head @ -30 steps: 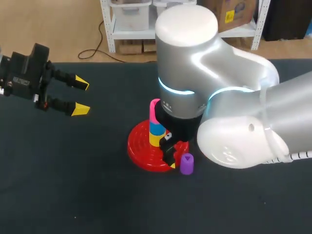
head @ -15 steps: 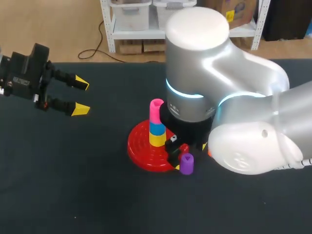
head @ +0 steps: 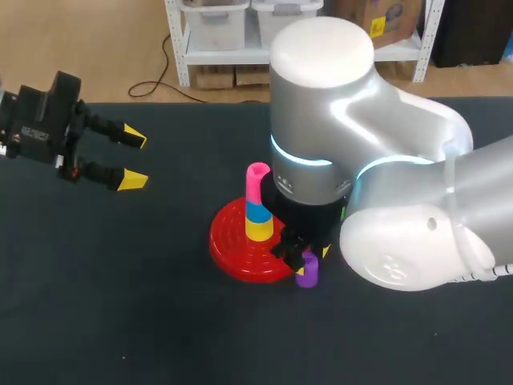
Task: Pick up and stack the cylinders on the red base in this order: pink,purple,orange,green
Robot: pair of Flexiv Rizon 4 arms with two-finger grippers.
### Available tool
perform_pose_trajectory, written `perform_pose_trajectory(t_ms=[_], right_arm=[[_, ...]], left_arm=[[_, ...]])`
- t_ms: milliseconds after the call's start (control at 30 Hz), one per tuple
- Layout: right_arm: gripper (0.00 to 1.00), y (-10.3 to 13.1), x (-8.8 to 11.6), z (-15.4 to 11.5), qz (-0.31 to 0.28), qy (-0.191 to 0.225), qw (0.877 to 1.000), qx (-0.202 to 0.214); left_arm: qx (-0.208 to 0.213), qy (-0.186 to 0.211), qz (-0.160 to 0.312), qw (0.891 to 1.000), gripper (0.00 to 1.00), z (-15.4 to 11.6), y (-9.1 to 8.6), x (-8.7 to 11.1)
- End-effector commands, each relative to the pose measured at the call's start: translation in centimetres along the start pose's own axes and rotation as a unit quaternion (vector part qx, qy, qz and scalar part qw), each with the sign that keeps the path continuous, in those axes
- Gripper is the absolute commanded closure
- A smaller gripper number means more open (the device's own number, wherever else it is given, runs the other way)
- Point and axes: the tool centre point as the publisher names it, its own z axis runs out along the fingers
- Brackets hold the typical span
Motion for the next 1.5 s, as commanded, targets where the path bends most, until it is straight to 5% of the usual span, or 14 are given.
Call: perform_pose_trajectory(t_ms=[33,733,800,967,1167,1500], right_arm=[[0.56,0.1,-0.4,0.1,0.001,0.003,1.0,0.003],[0.61,-0.5,-0.3,0.6,0.006,0.009,1.0,0.008],[0.66,-0.4,-0.3,0.6,0.006,0.009,1.0,0.008],[0.98,-0.4,-0.5,0.3,0.003,0.01,1.0,0.007],[1.0,-0.6,-0.3,-1.7,-0.007,0.015,1.0,0.013],[1.0,-1.6,-0.6,-9.1,0.014,0.019,0.999,0.023]], left_arm=[[0.001,-0.001,0.001,1.0,0.0,0.0,0.1,0.1],[0.001,-0.001,0.001,1.0,0.0,0.0,0.1,0.1],[0.001,-0.001,0.001,1.0,0.0,0.0,0.1,0.1],[0.001,-0.001,0.001,1.0,0.0,0.0,0.1,0.1],[0.001,-0.001,0.001,1.0,0.0,0.0,0.1,0.1],[0.001,-0.001,0.001,1.0,0.0,0.0,0.1,0.1]])
